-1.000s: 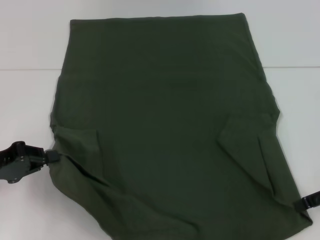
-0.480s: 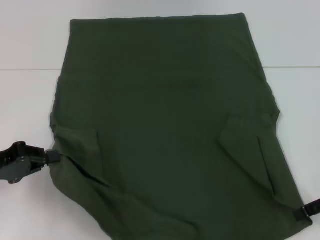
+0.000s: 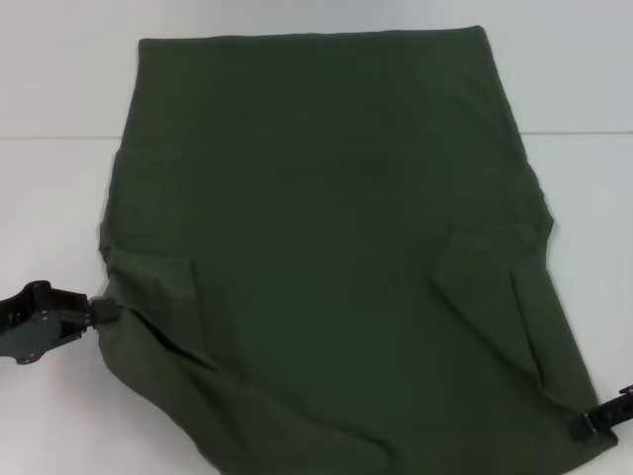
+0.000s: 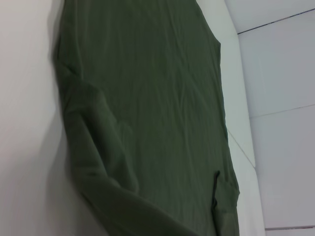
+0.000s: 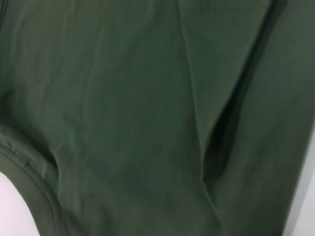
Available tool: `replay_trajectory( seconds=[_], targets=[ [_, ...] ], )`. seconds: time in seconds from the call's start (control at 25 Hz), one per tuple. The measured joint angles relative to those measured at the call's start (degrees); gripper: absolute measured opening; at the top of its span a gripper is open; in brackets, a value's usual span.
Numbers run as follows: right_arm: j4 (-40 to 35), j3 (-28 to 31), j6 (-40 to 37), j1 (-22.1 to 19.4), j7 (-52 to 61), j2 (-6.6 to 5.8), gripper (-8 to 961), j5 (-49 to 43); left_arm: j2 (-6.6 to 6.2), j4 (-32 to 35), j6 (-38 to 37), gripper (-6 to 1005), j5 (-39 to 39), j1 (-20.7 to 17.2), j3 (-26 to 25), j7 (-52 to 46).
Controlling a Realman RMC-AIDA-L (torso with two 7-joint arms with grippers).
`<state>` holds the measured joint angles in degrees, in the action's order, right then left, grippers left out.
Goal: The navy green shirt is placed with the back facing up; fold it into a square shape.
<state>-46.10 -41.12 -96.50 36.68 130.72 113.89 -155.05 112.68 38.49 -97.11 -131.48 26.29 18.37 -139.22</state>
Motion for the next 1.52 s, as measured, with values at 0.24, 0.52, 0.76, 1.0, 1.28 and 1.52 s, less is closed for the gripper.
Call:
replay_trajectory(
  seconds=[0.24,0.52,0.76,1.0,1.28,1.52],
  targets=[
    [0.0,-0.2,-0.5,0.5,0.1,0.81,609,0.3,0.00,0.0,0.0,15,0.0,0.0,0.0,-0.1],
    [0.1,-0.2,-1.6,2.2,0.1,2.02,602,0.4,0.00,0.0,0.1,15,0.0,0.1,-0.1,-0.2],
    [-0.3,0.2,-2.1,2.7,1.7,2.21,596,0.5,0.00,0.0,0.1,15,0.0,0.3,-0.1,-0.2],
    [-0.1,0.4,-1.8,2.7,2.1,1.97,590,0.7,0.00,0.0,0.0,14,0.1,0.5,-0.2,-0.3],
    [-0.1,0.5,-1.8,2.7,2.5,1.79,316,0.7,-0.09,0.0,0.0,14,0.1,0.2,-0.2,-0.2],
    [-0.1,1.1,-2.5,2.7,2.5,1.59,141,1.2,-0.21,0.0,-0.9,14,0.1,0.1,0.1,0.5]
  ],
)
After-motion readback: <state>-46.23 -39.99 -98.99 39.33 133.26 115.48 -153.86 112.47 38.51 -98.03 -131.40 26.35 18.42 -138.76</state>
